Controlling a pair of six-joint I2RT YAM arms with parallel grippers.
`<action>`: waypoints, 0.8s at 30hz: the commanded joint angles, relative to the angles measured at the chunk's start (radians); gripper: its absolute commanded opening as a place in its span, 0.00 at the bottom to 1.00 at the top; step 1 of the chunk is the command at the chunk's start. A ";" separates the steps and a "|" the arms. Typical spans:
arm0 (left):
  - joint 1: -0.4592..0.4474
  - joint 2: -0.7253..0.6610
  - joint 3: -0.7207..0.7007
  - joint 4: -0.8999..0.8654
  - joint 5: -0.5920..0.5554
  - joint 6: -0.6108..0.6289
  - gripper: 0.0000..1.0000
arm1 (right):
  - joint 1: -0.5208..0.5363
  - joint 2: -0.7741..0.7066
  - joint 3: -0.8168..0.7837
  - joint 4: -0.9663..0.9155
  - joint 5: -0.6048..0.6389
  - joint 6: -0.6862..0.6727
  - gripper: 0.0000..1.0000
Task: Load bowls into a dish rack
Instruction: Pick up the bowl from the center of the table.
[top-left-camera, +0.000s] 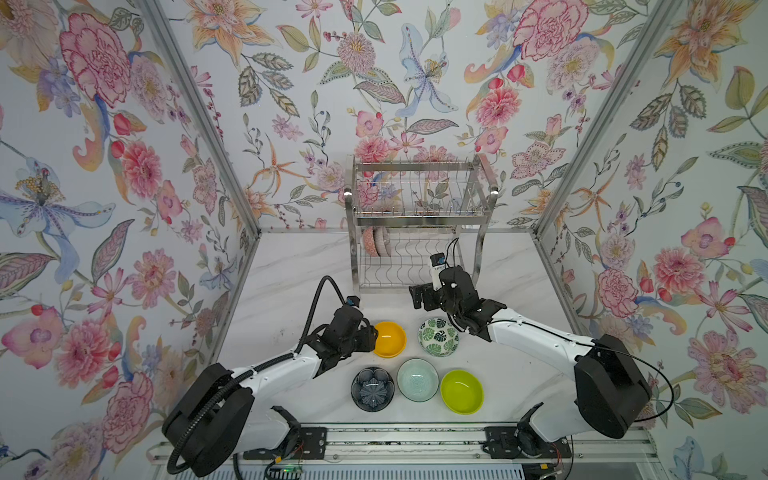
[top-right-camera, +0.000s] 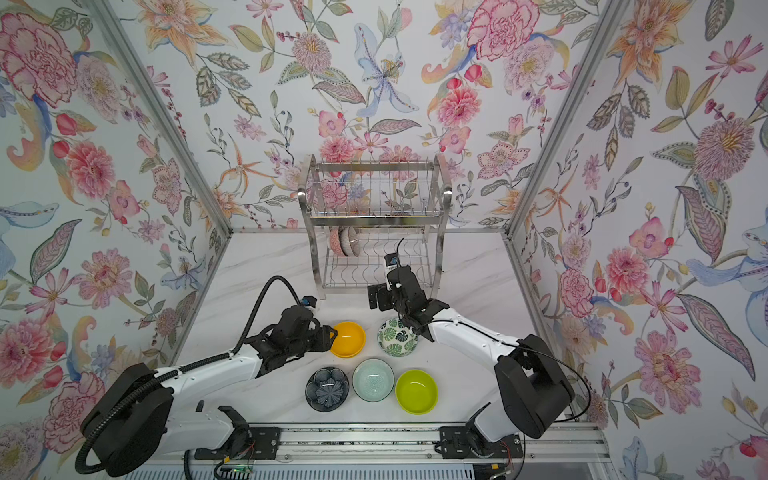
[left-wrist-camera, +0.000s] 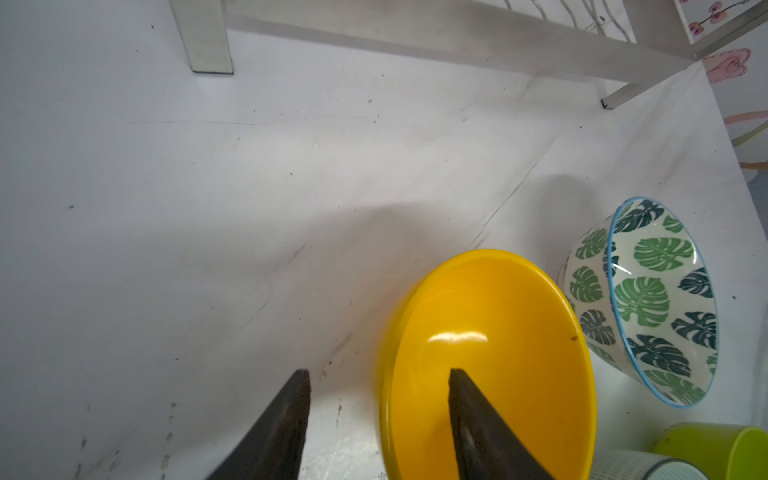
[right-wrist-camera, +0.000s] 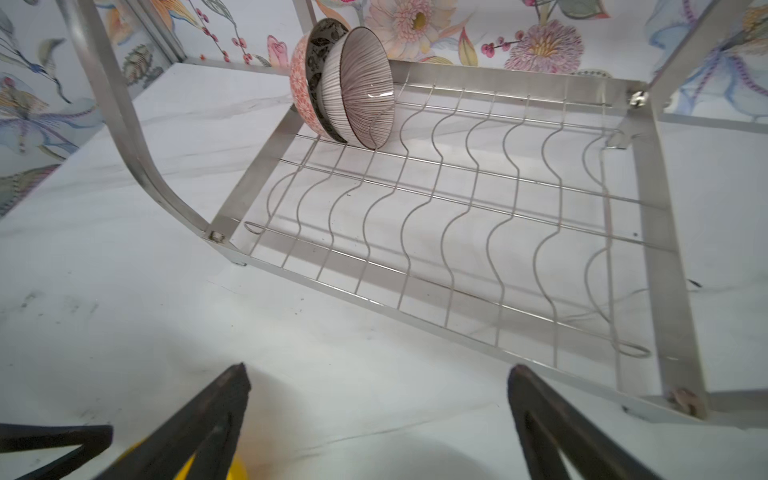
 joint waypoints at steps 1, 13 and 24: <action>-0.010 0.023 0.037 -0.016 0.023 0.020 0.52 | 0.034 -0.012 0.013 -0.067 0.245 -0.054 0.99; -0.019 0.099 0.082 -0.030 0.037 0.049 0.33 | 0.079 0.008 0.033 -0.082 0.419 -0.079 0.99; -0.020 0.171 0.127 -0.035 0.044 0.063 0.20 | 0.073 -0.001 0.020 -0.091 0.449 -0.060 0.99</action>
